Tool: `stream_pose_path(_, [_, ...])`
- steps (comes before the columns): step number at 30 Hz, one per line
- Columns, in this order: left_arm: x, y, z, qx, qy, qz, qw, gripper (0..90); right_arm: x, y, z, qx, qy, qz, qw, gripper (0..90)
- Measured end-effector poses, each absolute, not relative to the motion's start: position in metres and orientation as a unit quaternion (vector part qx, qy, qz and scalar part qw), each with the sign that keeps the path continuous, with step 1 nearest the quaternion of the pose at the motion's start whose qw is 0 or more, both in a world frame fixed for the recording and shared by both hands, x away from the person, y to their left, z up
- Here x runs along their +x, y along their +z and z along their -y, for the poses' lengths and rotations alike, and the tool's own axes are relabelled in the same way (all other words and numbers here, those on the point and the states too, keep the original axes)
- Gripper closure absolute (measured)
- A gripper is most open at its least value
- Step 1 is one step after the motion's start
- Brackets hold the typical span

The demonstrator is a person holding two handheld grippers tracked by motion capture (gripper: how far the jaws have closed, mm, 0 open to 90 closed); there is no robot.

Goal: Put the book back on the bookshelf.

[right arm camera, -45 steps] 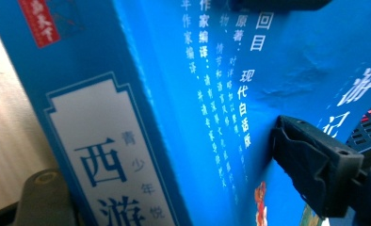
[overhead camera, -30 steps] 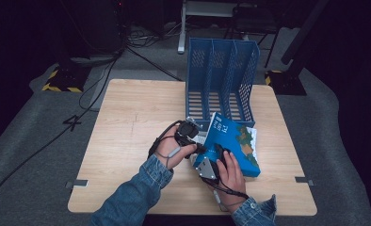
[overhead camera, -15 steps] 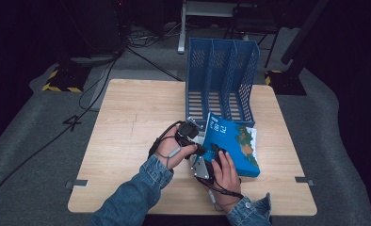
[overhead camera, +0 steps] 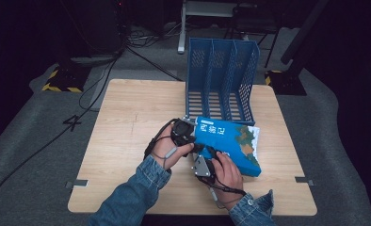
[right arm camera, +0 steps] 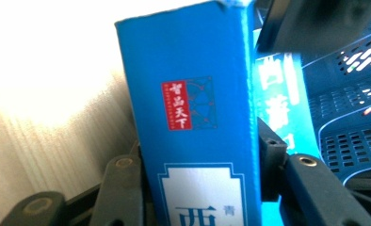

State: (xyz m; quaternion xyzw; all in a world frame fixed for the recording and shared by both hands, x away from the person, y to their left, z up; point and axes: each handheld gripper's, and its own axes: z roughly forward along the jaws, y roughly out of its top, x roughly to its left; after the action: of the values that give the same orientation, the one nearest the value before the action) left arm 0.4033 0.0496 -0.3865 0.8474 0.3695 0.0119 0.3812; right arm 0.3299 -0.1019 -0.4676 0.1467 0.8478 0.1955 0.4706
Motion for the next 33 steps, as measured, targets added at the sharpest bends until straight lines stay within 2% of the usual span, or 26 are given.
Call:
stream_pose_path(3, [0.403, -0.378, -0.063, 0.83, 0.029, -0.381, 0.406, 50.9, 0.329, -0.468, 0.101, 0.144, 0.19, -0.851, 0.468, 58.7])
stream_pose_path(7, [0.411, -0.386, -0.076, 0.828, 0.031, -0.401, 0.391, 51.2, 0.331, -0.467, 0.102, 0.142, 0.187, -0.852, 0.468, 58.7])
stream_pose_path(10, [0.414, -0.398, -0.079, 0.836, -0.008, -0.402, 0.374, 56.3, 0.331, -0.465, 0.103, 0.143, 0.189, -0.853, 0.466, 58.6])
stream_pose_path(15, [0.413, -0.41, -0.069, 0.848, -0.045, -0.392, 0.353, 63.9, 0.332, -0.464, 0.102, 0.146, 0.188, -0.854, 0.463, 58.6])
stream_pose_path(20, [0.412, -0.412, -0.064, 0.856, -0.051, -0.383, 0.344, 77.6, 0.333, -0.463, 0.101, 0.149, 0.184, -0.855, 0.461, 58.4])
stream_pose_path(33, [0.412, -0.412, -0.063, 0.866, -0.043, -0.374, 0.329, 76.8, 0.338, -0.463, 0.086, 0.125, 0.148, -0.861, 0.47, 56.9])
